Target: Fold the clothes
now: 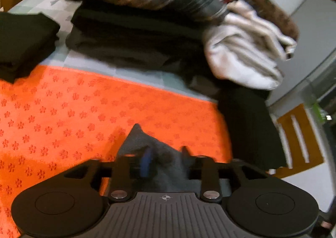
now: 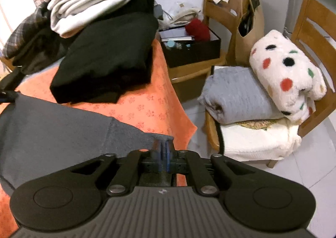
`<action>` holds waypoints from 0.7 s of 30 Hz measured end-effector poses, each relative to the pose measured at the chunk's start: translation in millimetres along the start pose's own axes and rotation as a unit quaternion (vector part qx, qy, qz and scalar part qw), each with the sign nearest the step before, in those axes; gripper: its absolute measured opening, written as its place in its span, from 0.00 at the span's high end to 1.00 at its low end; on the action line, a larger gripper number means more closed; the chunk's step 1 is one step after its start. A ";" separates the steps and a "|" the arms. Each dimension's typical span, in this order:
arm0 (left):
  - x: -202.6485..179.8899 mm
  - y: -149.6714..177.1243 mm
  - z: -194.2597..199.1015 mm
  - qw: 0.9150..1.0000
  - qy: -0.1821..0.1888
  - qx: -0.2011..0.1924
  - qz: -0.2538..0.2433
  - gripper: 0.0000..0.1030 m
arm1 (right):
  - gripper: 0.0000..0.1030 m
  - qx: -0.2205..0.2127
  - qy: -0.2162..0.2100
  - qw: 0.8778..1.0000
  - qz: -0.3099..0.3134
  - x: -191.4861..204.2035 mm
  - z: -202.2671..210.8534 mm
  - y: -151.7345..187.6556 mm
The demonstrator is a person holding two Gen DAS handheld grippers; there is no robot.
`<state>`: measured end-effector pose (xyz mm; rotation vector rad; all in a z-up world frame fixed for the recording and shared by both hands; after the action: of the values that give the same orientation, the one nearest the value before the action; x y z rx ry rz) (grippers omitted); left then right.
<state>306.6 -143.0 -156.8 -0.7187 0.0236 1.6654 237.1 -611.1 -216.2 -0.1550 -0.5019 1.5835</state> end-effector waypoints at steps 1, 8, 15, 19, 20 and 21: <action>-1.3 2.7 8.4 1.000 0.006 -0.006 -0.006 0.50 | 0.87 -0.004 -0.003 1.000 -0.002 -0.1 5.3 0.9; 25.0 51.3 44.1 1.000 -0.001 -0.001 0.026 0.46 | 0.68 -0.001 -0.037 0.999 0.011 0.4 49.0 22.1; 56.1 101.1 46.3 0.995 0.006 0.003 0.096 0.47 | 0.57 0.025 -0.067 0.997 0.040 18.0 67.5 67.7; 57.2 105.6 37.7 0.993 0.012 -0.006 0.116 0.56 | 0.57 0.035 -0.048 0.998 0.034 23.3 57.4 85.0; 56.6 104.9 35.5 0.993 0.014 -0.007 0.117 0.65 | 0.57 0.034 -0.050 0.998 0.030 25.1 54.3 86.0; 55.6 104.0 34.0 0.993 0.013 -0.008 0.115 0.91 | 0.57 0.033 -0.053 0.998 0.029 27.6 51.5 85.9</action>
<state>195.8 -105.3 -193.7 -0.7722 0.1157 1.8781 135.7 -595.4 -199.6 -0.0367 -0.5311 1.6690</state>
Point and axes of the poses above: each gripper's, at about its wrist camera, not at the fingertips, and z roughly against the way its jaws point, x to its left, y to its underside, the point moved 7 cm from there along -z, roughly the way its jaws point, and after that the axes turned 13 degrees about x, right-handed, at the moved point
